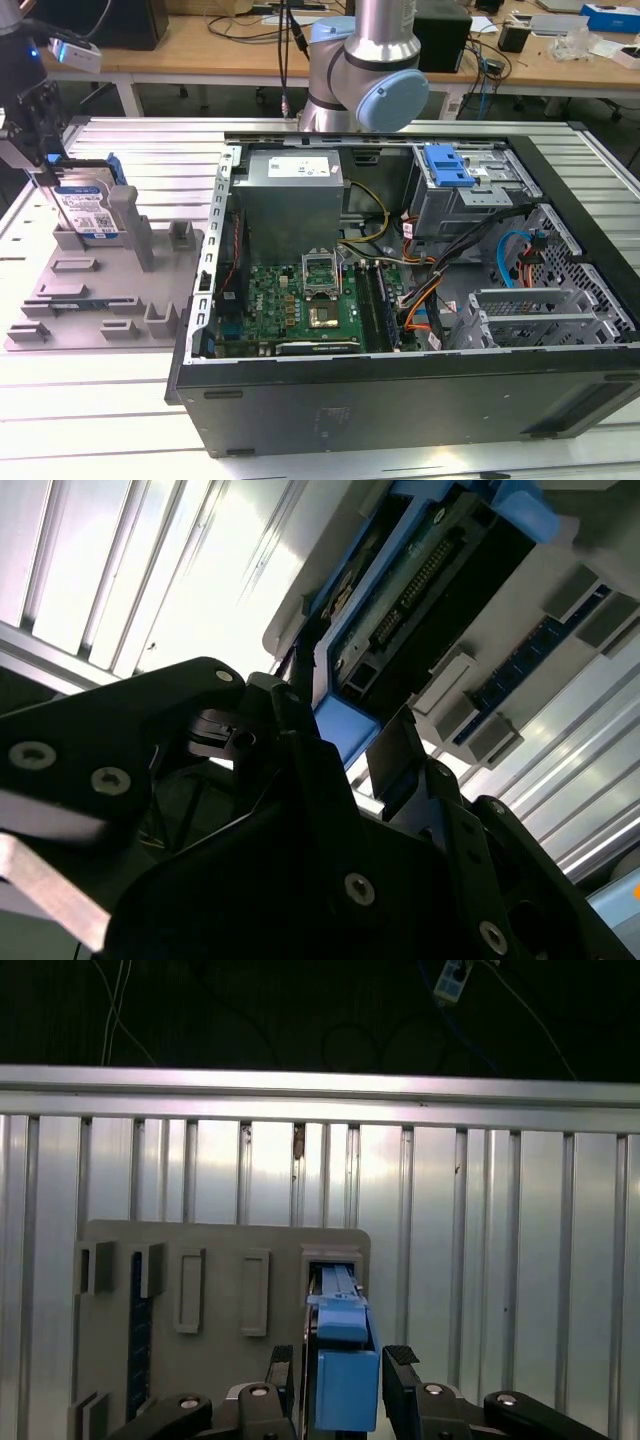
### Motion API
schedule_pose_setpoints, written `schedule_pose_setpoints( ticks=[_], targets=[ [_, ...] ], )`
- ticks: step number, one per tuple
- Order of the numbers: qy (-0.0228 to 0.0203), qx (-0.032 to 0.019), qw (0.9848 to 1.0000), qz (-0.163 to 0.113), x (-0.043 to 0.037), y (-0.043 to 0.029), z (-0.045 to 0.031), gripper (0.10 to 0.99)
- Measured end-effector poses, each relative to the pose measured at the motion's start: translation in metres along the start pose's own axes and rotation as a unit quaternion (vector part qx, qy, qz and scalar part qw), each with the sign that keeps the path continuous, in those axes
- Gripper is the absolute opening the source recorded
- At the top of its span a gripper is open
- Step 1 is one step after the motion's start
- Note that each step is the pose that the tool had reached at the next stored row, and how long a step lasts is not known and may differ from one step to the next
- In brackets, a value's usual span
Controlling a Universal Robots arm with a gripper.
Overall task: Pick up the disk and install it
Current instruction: 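Pick up the disk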
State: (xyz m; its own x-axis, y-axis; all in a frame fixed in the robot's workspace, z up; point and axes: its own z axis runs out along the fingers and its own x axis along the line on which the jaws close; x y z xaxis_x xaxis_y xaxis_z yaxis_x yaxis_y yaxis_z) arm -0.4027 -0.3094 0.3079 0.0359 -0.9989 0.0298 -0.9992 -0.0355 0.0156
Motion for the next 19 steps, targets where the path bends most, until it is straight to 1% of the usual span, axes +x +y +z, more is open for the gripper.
schedule_pose_setpoints(
  ticks=[6, 15, 19],
  targets=[
    [0.0001, -0.0002, 1.0, 0.001, -0.0001, 0.0, 0.0028, 0.482],
    [0.0, -0.0001, 1.0, 0.001, -0.0001, 0.0, 0.0032, 0.482],
    [0.0, -0.0004, 1.0, 0.006, -0.0001, 0.0, 0.0039, 0.482]
  ],
)
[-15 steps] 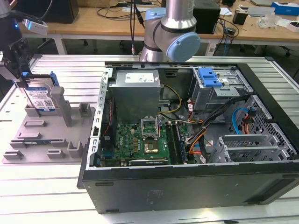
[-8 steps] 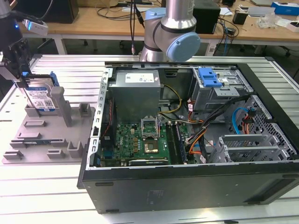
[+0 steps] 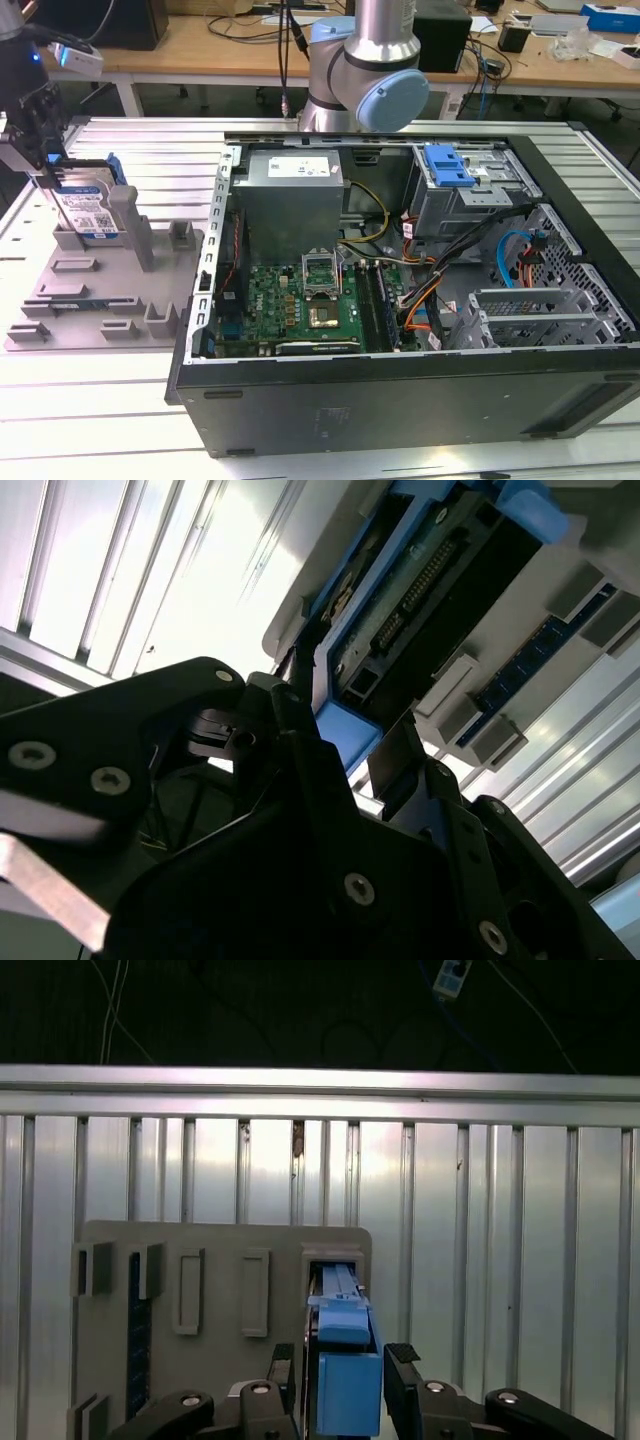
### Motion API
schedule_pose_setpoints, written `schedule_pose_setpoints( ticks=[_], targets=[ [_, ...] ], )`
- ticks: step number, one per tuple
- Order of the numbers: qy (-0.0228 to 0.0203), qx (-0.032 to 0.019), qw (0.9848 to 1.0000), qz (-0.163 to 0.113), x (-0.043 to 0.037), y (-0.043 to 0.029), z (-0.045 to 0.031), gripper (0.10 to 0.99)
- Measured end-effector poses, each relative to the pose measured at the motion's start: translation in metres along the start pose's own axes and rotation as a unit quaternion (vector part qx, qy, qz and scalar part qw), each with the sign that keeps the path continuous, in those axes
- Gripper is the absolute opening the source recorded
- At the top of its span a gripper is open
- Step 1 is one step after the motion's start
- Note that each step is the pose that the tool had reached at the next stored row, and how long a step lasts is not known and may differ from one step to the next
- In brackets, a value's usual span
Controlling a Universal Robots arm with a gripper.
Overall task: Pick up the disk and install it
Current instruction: 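Pick up the disk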
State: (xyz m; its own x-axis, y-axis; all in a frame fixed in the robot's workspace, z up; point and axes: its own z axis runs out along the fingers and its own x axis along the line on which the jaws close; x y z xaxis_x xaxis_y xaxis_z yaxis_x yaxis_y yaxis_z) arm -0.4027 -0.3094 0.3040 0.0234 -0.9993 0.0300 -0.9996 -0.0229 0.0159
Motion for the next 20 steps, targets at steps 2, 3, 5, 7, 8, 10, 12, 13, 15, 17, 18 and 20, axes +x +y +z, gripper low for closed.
schedule_pose_setpoints(
  ticks=[2, 3, 5, 7, 8, 10, 12, 13, 15, 17, 18, 20],
  targets=[
    [-0.0001, 0.0, 1.0, 0.002, 0.0, 0.0, 0.0002, 0.482],
    [-0.0001, -0.0001, 1.0, 0.003, 0.0, 0.0, 0.0003, 0.482],
    [-0.0001, -0.0001, 1.0, 0.004, 0.0, 0.0, 0.0005, 0.482],
    [-0.0001, 0.0, 1.0, 0.004, 0.0, 0.0, 0.0011, 0.482],
    [-0.0001, -0.0001, 1.0, 0.004, -0.0001, 0.0, 0.0016, 0.482],
    [-0.0001, -0.0001, 1.0, 0.004, -0.0001, 0.0, 0.0027, 0.396],
    [-0.0001, -0.0001, 1.0, 0.004, -0.0001, -0.0001, 0.0031, 0.396],
    [-0.0001, -0.0001, 1.0, 0.004, -0.0001, -0.0001, 0.0031, 0.396],
    [-0.0001, -0.0001, 1.0, 0.004, -0.0001, -0.0001, 0.0032, 0.396],
    [-0.0001, -0.0001, 1.0, 0.004, -0.0001, -0.0001, 0.0033, 0.396],
    [-0.0001, -0.0001, 1.0, 0.004, -0.0001, -0.0001, 0.0033, 0.396],
    [-0.0001, -0.0001, 1.0, 0.004, -0.0001, -0.0001, 0.0033, 0.396]
  ],
)
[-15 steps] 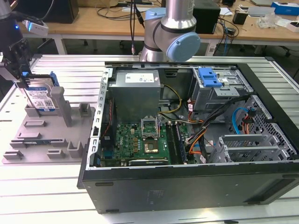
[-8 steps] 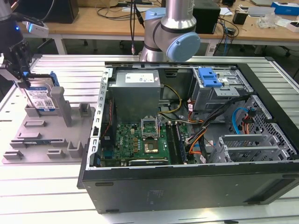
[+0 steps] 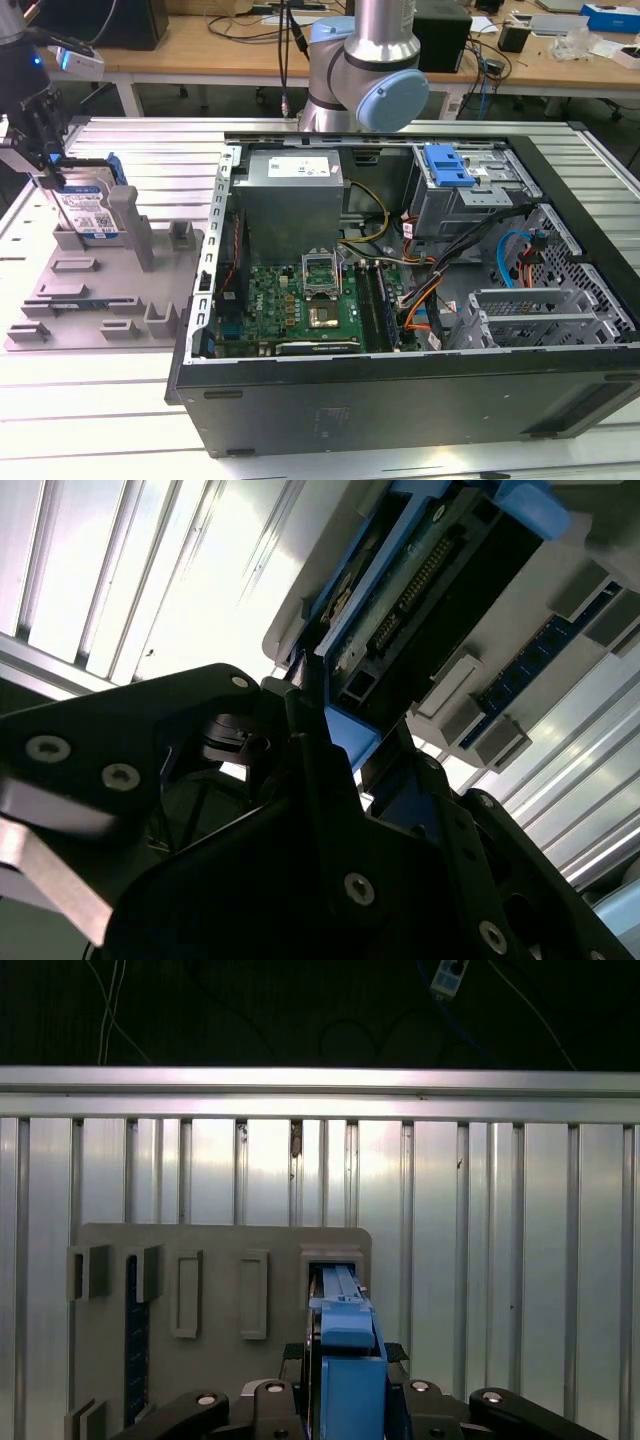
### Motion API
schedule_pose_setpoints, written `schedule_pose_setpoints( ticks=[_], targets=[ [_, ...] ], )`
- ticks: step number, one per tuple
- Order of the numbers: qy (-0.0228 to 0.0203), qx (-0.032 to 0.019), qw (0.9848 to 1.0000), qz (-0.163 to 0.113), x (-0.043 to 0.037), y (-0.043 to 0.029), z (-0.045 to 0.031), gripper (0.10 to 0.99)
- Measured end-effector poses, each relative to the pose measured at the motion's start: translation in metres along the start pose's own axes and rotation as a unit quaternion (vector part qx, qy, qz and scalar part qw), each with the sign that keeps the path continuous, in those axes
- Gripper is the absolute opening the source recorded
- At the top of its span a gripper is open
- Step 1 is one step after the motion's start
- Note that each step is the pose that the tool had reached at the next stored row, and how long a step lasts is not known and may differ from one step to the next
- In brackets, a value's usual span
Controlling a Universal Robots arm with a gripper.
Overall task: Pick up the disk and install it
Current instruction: 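Pick up the disk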
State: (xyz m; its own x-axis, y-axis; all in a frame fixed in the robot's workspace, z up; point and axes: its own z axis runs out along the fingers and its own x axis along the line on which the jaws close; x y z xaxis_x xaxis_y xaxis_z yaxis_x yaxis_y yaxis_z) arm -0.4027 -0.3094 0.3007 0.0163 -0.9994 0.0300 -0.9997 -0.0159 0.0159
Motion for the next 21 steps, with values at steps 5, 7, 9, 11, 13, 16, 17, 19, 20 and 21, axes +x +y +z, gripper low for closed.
schedule_pose_setpoints(
  ticks=[5, 7, 9, 11, 13, 16, 17, 19, 20, 21],
  targets=[
    [0.0, 0.0, 1.0, 0.0, 0.0, 0.0, 0.0001, 0.365],
    [0.0, 0.0, 1.0, 0.0, 0.0, 0.0, 0.0002, 0.365],
    [0.0, 0.0, 1.0, 0.0, 0.0, 0.0, 0.0002, 0.365],
    [0.0, 0.0, 1.0, 0.0, 0.0, 0.0, 0.0002, 0.365],
    [-0.0001, 0.0002, 1.0, 0.0, 0.0, 0.0, -0.0002, 0.365],
    [-0.0001, 0.0001, 1.0, 0.0, 0.0001, 0.0001, -0.0034, 0.365],
    [0.0, 0.0001, 1.0, 0.0, 0.0001, 0.0001, -0.0042, 0.365],
    [0.0, 0.0, 1.0, 0.0, 0.0002, 0.0001, -0.0068, 0.365],
    [0.0, 0.0001, 1.0, 0.0, 0.0002, 0.0001, -0.008, 0.365],
    [0.0, 0.0002, 1.0, 0.0, 0.0003, 0.0002, -0.0094, 0.365]
  ],
)
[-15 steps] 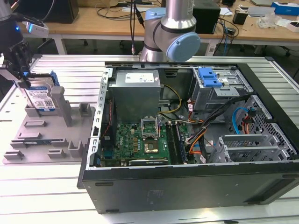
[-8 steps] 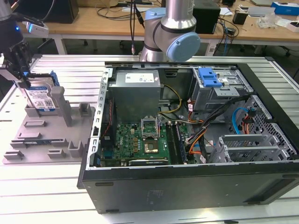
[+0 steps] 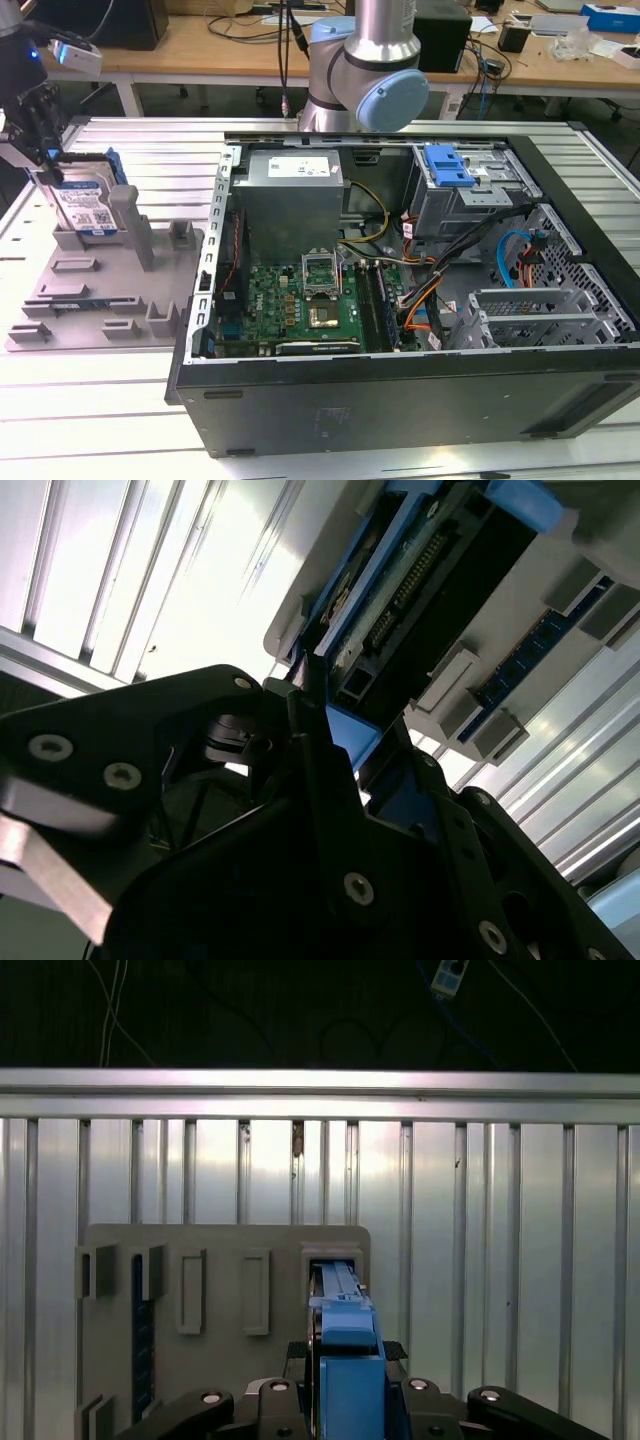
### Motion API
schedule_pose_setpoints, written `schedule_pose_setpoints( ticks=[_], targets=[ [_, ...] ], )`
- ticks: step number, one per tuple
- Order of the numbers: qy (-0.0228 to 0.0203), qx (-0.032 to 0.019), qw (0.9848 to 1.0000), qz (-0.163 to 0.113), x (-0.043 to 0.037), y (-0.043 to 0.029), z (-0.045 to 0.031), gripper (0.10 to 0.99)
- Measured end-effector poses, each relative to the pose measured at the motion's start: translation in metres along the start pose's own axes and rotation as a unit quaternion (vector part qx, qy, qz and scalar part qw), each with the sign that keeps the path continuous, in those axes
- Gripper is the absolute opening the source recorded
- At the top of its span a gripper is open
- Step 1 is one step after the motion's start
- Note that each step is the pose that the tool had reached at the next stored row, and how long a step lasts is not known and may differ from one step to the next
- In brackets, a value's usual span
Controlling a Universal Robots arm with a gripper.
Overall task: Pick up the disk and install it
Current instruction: 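Pick up the disk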
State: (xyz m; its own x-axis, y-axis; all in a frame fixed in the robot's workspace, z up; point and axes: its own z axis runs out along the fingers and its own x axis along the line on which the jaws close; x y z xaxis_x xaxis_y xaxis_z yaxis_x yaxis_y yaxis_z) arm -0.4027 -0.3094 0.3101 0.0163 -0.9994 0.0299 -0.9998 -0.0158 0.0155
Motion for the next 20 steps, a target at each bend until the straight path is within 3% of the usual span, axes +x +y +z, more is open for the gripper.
schedule_pose_setpoints(
  ticks=[20],
  targets=[
    [0.0, 0.0007, 1.0, 0.0, 0.0013, 0.0006, -0.0413, 0.365]
  ],
)
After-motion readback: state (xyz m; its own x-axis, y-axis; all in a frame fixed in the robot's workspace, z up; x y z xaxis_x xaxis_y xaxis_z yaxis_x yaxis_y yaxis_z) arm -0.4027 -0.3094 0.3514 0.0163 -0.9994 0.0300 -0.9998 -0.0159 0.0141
